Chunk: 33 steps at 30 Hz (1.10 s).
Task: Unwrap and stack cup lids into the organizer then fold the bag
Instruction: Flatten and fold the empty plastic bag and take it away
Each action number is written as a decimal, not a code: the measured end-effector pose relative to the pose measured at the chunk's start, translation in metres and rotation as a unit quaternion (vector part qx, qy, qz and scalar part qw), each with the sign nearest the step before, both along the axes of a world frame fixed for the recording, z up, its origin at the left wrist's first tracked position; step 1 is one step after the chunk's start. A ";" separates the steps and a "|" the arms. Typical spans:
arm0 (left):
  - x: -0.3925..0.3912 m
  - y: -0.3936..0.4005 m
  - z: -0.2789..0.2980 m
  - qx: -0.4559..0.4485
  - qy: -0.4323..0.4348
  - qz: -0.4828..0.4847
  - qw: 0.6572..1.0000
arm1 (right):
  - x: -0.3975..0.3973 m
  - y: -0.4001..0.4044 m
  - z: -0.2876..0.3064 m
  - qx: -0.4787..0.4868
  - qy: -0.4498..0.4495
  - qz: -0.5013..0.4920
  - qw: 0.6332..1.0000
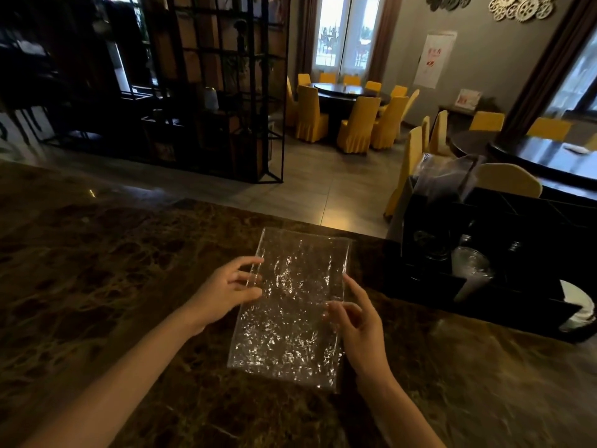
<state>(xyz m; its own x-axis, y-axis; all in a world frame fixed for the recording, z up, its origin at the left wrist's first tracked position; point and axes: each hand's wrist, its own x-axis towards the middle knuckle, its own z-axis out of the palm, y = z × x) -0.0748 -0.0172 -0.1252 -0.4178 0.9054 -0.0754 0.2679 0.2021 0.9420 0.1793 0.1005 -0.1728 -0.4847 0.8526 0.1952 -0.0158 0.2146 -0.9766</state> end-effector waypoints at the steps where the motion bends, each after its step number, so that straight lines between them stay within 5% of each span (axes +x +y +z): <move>1: 0.000 -0.003 0.000 -0.016 0.007 -0.023 1.000 | 0.002 0.002 0.001 0.016 -0.014 -0.008 1.000; 16: -0.003 -0.015 -0.011 -0.019 0.123 -0.054 0.991 | 0.029 0.023 0.020 0.143 -0.201 0.021 0.969; 33: -0.008 -0.014 -0.010 0.053 0.092 -0.024 0.994 | 0.035 0.023 0.039 0.060 -0.114 0.041 0.991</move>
<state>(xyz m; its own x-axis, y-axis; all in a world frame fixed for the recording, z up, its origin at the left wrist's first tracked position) -0.0823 -0.0316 -0.1355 -0.3725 0.9231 0.0958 0.4453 0.0872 0.8911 0.2145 0.1231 -0.1335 -0.5942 0.7863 0.1695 0.1812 0.3362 -0.9242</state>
